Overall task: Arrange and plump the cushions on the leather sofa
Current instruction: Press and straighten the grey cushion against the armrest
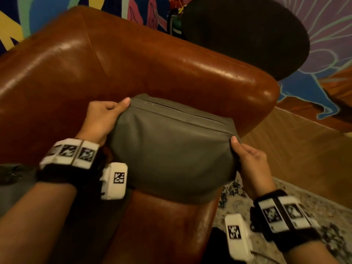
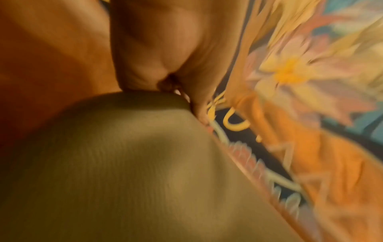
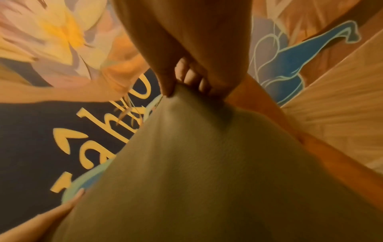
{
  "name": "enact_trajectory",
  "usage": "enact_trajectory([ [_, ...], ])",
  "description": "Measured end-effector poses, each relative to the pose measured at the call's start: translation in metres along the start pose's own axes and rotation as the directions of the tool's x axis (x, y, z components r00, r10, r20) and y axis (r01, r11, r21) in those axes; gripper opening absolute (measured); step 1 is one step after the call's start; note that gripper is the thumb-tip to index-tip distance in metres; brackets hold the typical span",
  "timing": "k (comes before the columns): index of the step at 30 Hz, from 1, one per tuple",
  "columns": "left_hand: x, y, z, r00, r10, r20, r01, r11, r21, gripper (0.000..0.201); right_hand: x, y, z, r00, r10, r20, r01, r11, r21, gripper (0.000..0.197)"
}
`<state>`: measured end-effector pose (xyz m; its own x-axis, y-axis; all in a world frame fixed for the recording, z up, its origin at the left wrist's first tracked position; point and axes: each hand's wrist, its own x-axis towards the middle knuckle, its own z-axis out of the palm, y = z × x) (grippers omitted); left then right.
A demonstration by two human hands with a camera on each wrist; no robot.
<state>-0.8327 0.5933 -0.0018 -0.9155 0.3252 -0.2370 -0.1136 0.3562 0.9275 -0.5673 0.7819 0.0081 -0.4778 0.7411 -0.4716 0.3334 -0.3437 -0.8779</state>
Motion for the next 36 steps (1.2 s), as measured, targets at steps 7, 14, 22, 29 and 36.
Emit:
enact_trajectory([
  [7, -0.029, -0.018, -0.005, 0.977, 0.088, -0.193, -0.072, 0.994, 0.086, 0.044, 0.007, 0.015, 0.012, 0.987, -0.078, -0.139, 0.072, 0.996, -0.042, 0.027],
  [14, -0.043, -0.006, -0.004, 0.978, 0.148, -0.144, -0.15, 0.989, -0.003, 0.016, -0.011, 0.013, 0.012, 0.927, -0.245, -0.282, 0.259, 0.966, 0.01, 0.027],
  [22, -0.01, -0.027, 0.021, 0.996, -0.066, -0.061, 0.074, 0.987, 0.144, 0.05, 0.024, 0.019, 0.024, 0.967, -0.121, -0.225, 0.091, 0.986, -0.139, 0.031],
  [29, -0.013, -0.021, 0.035, 0.965, 0.206, -0.163, -0.112, 0.884, 0.455, 0.049, 0.021, 0.027, 0.033, 0.899, -0.328, -0.289, 0.221, 0.912, -0.345, 0.041],
  [36, 0.013, -0.033, 0.046, 0.917, 0.358, -0.173, -0.289, 0.899, 0.331, 0.048, 0.048, 0.029, 0.025, 0.886, -0.438, -0.151, 0.312, 0.805, -0.504, 0.034],
])
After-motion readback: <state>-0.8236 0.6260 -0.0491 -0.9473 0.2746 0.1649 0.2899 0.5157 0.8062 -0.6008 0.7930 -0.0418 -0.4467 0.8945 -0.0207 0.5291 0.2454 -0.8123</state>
